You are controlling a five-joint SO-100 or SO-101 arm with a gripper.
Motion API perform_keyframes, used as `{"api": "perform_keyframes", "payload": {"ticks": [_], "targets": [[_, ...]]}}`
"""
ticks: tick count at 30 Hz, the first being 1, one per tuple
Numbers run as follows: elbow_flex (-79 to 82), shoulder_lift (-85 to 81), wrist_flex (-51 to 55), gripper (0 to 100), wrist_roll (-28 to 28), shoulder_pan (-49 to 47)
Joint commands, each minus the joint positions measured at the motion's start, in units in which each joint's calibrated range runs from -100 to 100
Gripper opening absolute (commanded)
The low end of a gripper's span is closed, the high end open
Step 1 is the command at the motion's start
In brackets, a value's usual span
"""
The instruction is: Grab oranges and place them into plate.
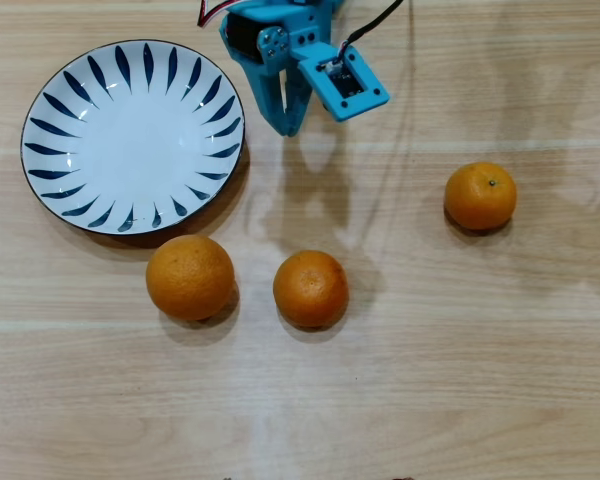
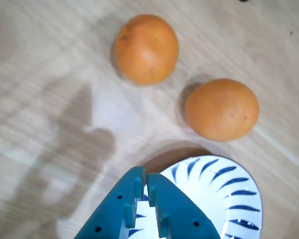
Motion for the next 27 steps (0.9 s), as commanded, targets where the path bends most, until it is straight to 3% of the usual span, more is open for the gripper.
{"api": "perform_keyframes", "payload": {"ticks": [1,11,18,27], "targets": [[-5.13,0.74,-0.09,2,-2.52,1.82],[-6.67,1.42,-0.43,2,-2.73,2.62],[-9.57,5.9,-6.79,2,-7.8,2.54],[-23.15,22.38,-7.74,17,-11.93,2.7]]}}
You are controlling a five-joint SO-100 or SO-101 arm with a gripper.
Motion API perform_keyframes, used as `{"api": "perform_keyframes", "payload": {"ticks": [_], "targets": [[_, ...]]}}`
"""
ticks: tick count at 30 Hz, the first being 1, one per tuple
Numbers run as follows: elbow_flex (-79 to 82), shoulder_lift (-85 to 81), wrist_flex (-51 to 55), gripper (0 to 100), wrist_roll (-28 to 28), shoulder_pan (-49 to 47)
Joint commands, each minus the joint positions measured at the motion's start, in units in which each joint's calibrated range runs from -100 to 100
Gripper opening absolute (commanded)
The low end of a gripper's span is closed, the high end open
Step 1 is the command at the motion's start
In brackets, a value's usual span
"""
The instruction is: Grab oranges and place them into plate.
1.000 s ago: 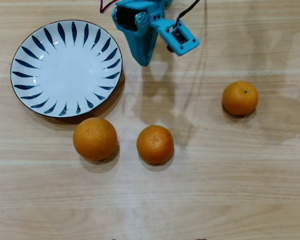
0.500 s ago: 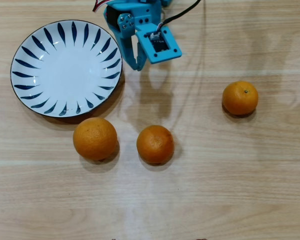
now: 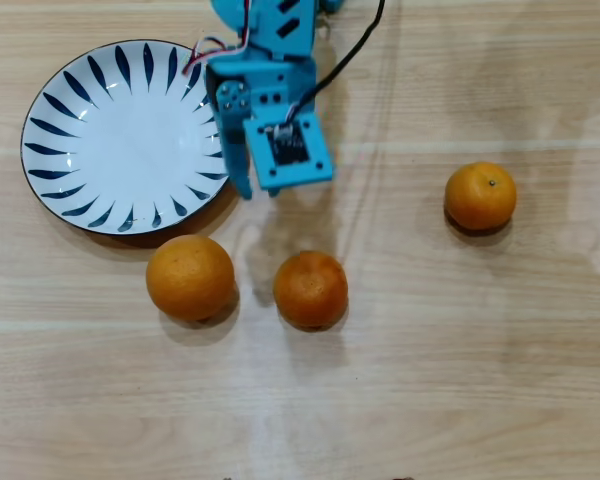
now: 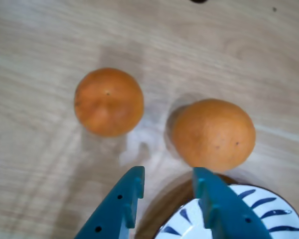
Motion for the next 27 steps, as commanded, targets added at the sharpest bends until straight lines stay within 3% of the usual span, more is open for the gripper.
{"api": "perform_keyframes", "payload": {"ticks": [1,5,15,20,27], "targets": [[-8.57,4.78,-1.02,19,-1.76,0.59],[-13.55,9.43,-1.02,20,-3.54,0.99],[-23.15,15.09,-1.02,21,-1.81,2.44],[-22.78,16.36,0.44,38,-2.39,2.52],[-23.78,20.84,6.46,39,-8.4,2.44]]}}
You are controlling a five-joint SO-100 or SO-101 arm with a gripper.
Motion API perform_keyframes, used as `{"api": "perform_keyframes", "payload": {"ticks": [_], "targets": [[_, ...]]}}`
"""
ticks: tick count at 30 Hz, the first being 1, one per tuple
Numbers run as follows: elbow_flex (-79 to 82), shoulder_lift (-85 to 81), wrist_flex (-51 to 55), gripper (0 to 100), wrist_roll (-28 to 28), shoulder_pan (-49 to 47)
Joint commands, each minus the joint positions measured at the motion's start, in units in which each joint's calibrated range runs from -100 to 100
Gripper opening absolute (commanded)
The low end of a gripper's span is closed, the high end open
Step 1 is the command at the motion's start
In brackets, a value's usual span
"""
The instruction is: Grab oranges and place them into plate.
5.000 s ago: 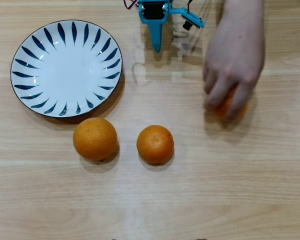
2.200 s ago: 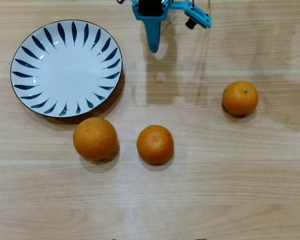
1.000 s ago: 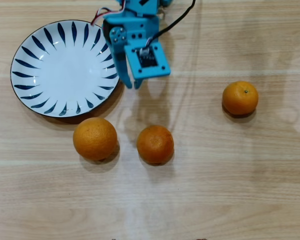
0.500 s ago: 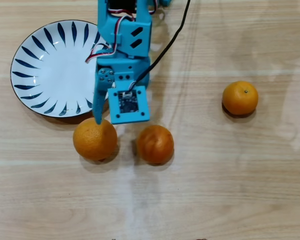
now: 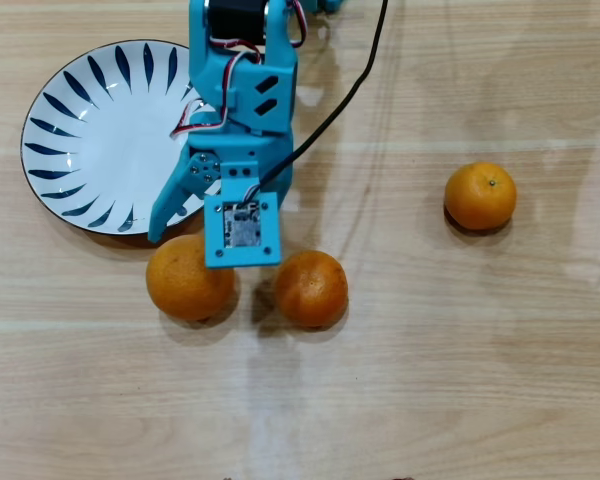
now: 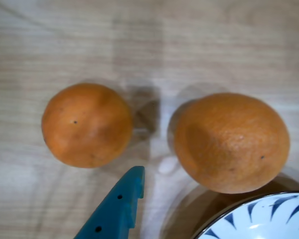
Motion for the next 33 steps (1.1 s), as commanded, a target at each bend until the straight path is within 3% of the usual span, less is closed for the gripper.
{"api": "perform_keyframes", "payload": {"ticks": [1,15,33], "targets": [[-4.23,1.79,0.86,39,-1.46,0.5],[-11.83,10.42,0.69,39,0.58,4.21],[-23.69,26.14,1.29,39,-1.35,4.29]]}}
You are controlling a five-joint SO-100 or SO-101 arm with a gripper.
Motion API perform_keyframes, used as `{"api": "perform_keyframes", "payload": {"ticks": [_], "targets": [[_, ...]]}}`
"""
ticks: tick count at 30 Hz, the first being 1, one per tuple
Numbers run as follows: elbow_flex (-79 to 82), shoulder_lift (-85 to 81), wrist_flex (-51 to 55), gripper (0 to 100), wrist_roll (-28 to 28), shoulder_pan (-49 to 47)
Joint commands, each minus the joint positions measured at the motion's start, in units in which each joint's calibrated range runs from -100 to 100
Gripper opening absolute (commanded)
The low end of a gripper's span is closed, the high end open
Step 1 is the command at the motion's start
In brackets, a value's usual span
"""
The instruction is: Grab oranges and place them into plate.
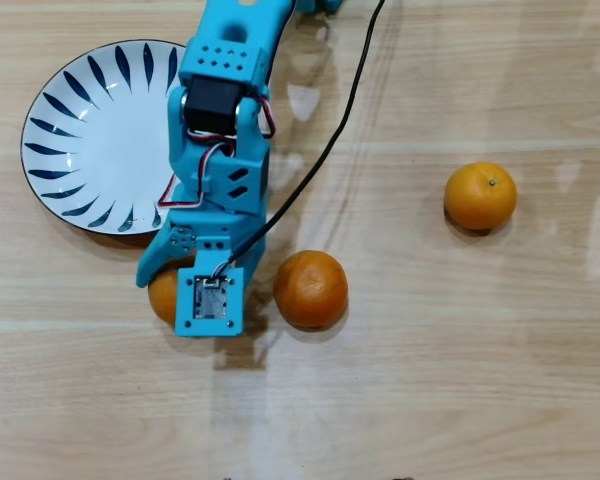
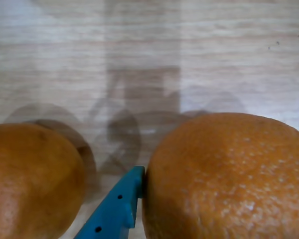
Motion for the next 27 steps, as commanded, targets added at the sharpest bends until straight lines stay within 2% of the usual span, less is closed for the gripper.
{"api": "perform_keyframes", "payload": {"ticks": [1,11,14,22,27], "targets": [[-1.47,0.83,0.51,39,-1.04,0.42],[-0.92,0.92,1.03,32,-1.93,0.5],[-1.65,-0.01,5.41,31,-1.93,0.82],[-2.74,-3.9,8.85,31,-1.41,0.74],[-8.71,-8.81,14.87,31,-1.3,1.06]]}}
